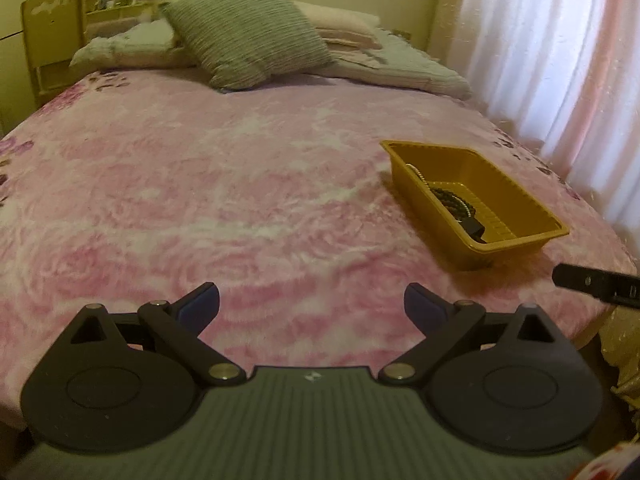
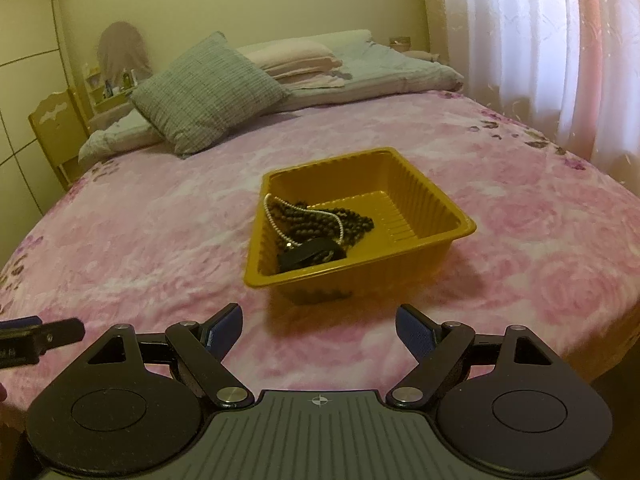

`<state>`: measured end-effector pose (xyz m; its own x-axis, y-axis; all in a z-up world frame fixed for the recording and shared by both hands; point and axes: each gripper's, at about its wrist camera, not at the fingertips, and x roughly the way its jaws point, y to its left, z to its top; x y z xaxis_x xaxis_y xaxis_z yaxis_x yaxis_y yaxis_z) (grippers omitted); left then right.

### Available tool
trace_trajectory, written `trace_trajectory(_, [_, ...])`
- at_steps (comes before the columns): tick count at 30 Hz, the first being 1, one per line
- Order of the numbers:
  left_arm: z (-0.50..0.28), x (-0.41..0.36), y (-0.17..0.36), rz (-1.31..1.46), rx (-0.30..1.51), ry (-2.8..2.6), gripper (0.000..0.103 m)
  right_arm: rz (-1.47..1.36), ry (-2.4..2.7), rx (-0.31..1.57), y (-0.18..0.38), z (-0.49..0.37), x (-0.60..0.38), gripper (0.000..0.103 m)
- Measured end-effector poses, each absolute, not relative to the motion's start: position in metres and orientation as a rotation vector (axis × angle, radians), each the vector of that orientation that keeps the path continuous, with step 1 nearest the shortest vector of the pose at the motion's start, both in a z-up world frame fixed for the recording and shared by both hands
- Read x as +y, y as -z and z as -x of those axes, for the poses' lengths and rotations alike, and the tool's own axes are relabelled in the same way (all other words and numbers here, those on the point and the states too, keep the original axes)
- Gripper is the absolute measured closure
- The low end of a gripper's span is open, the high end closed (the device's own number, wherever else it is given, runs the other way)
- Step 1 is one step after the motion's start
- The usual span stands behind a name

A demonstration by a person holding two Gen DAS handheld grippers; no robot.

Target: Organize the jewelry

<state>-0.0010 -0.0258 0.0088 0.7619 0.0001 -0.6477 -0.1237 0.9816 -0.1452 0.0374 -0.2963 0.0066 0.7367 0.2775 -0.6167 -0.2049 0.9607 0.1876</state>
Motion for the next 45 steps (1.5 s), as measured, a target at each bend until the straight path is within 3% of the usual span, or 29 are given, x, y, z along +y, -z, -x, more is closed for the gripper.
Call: trace_trajectory(45, [0.011,-0.044,-0.006,0.13,0.733,-0.127,0.004,-0.018,-0.319,0.754,0.001,-0.03,-0.263,0.02])
